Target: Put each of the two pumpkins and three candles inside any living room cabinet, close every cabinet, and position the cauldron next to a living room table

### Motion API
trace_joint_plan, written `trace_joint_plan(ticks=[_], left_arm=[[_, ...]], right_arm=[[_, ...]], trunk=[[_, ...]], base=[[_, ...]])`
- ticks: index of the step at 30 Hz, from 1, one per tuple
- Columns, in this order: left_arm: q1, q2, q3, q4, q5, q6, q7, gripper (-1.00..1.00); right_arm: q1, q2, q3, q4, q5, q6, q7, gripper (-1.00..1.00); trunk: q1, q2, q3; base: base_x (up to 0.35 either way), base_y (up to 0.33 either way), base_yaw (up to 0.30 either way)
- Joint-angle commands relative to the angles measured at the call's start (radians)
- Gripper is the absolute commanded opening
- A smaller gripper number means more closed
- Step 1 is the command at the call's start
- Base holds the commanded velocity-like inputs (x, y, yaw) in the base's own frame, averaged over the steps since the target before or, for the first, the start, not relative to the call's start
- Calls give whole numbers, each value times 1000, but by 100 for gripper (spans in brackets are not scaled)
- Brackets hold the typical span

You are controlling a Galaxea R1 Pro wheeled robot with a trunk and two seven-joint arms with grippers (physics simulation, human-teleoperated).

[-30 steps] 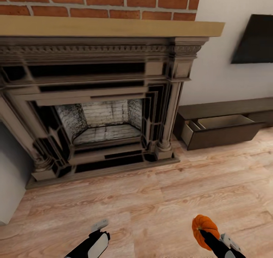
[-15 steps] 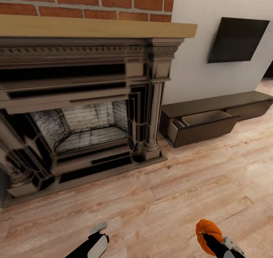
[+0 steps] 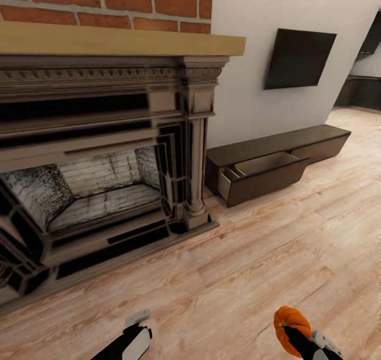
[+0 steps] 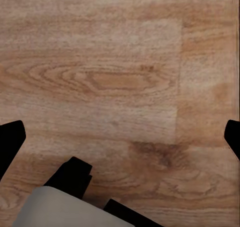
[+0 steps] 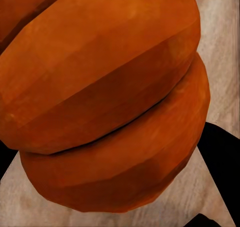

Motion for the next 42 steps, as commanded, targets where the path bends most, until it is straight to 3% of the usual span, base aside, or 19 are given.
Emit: trace_joint_plan(ticks=[1,16,21,25,30,33,42], left_arm=[[-1,1,-8,-2,3,5,7,100],[-1,0,-8,-2,3,5,7,100],[-1,-33,-8,1,2,5,8,100],[-1,-41,-8,1,2,5,8,100],[-1,-43,-8,1,2,5,8,100],[-1,-43,-8,1,2,5,7,100],[-1,-44,-8,1,2,5,7,100]], right_arm=[[-1,0,-6,-2,-6,5,3,-100],[-1,-3,-6,-2,-6,5,9,-100],[0,-7,-6,-1,-7,4,14,-100],[0,-8,-6,0,-6,3,14,-100],[0,-9,-44,2,-5,-6,13,-100],[0,-9,-70,30,-5,-56,13,-100],[0,-9,-78,78,-6,-96,13,-100]], trunk=[[0,0,0],[0,0,16],[0,0,21],[0,0,22],[0,0,20],[0,0,17],[0,0,4]], base=[[99,0,-236],[17,0,-172],[0,0,-210],[16,0,-276],[200,0,-271],[294,0,-201],[290,-115,-115]])
